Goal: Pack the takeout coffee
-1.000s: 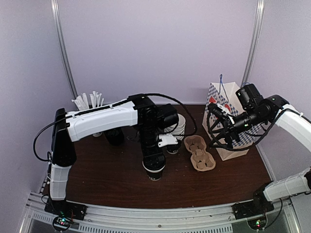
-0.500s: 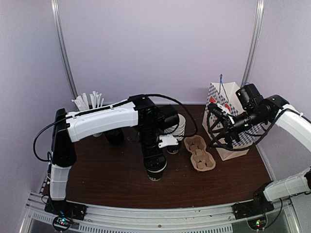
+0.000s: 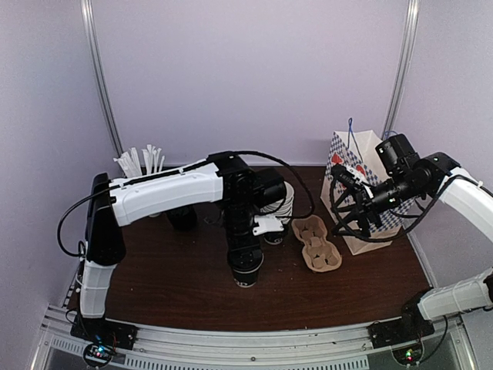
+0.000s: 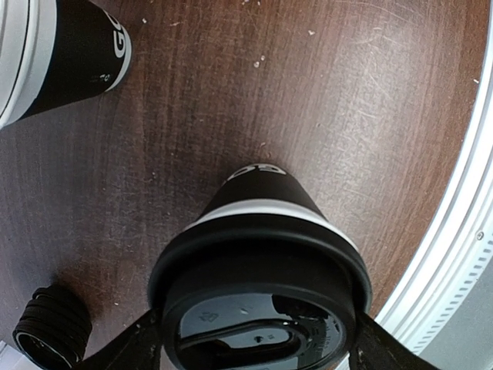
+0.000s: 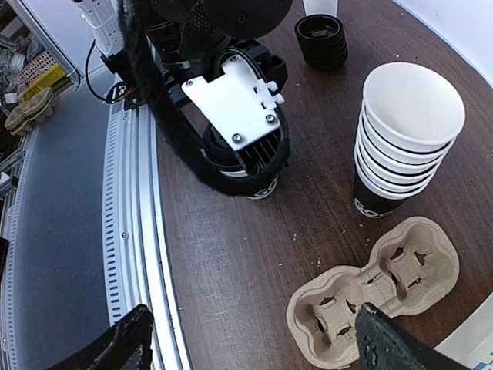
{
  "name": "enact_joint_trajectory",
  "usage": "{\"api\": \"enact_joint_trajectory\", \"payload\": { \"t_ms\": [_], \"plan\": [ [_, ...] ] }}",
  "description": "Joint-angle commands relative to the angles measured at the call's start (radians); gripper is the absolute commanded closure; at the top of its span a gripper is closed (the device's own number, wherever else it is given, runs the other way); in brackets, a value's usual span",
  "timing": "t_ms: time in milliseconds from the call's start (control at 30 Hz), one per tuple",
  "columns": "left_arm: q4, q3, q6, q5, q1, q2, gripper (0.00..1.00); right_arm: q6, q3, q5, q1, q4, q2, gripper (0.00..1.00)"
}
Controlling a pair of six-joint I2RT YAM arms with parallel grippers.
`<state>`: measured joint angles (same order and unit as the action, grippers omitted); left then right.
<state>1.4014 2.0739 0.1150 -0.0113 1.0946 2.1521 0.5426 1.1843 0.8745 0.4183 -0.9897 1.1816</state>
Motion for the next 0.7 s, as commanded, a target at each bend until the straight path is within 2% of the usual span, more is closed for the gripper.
{"api": "enact_joint_trajectory", "payload": {
  "t_ms": [0,500,667],
  "plan": [
    [-0.001,0.04,0.0,-0.003,0.005,0.011,0.15,-0.01,-0.018,0.012,-0.012,0.019,-0.025,0.1],
    [-0.015,0.046,-0.005,-0.046,0.005,-0.034,0.12,-0.01,-0.017,0.019,-0.012,0.02,-0.019,0.1],
    [-0.05,0.025,-0.011,-0.073,0.003,-0.133,0.1,-0.052,-0.036,0.026,-0.012,0.059,-0.011,0.11]
  ]
}}
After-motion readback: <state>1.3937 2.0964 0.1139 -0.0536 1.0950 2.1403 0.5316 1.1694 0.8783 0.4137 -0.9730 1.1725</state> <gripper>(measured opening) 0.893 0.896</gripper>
